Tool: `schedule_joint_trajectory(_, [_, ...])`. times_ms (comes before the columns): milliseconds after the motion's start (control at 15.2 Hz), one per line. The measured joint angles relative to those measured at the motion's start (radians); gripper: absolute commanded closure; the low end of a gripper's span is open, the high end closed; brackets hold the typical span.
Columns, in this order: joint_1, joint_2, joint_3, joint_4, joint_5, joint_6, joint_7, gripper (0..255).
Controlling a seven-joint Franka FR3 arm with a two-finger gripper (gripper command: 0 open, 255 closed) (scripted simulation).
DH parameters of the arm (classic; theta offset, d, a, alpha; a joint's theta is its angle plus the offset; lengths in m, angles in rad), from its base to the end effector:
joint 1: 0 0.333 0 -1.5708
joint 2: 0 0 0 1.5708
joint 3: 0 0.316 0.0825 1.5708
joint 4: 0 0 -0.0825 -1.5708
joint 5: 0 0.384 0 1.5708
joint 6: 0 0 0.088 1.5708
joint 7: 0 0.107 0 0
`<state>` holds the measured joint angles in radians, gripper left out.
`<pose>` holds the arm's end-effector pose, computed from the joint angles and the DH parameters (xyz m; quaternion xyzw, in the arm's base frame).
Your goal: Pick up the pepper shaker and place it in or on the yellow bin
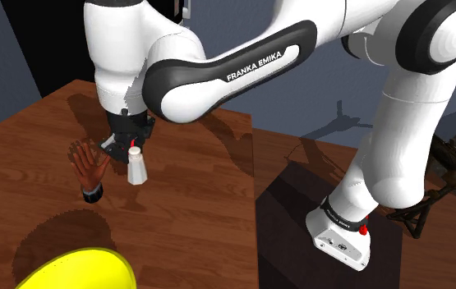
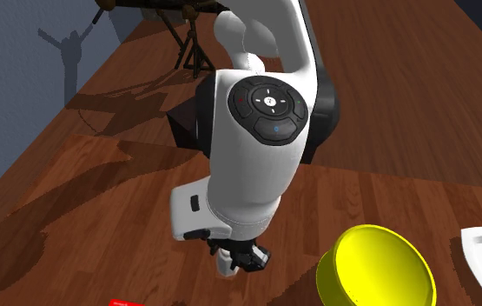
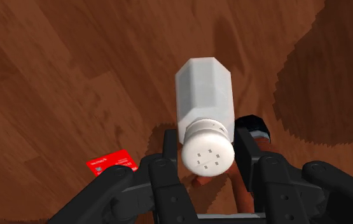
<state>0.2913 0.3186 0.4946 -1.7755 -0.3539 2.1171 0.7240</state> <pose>0.4809 0.4243 0.4043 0.9907 0.1047 0.0798 0.0343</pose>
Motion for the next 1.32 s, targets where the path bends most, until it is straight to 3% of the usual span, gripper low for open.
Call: schedule_joint_trajectory(1320, [0.001,-0.057,0.021,0.196,0.058,-0.238,-0.066,255])
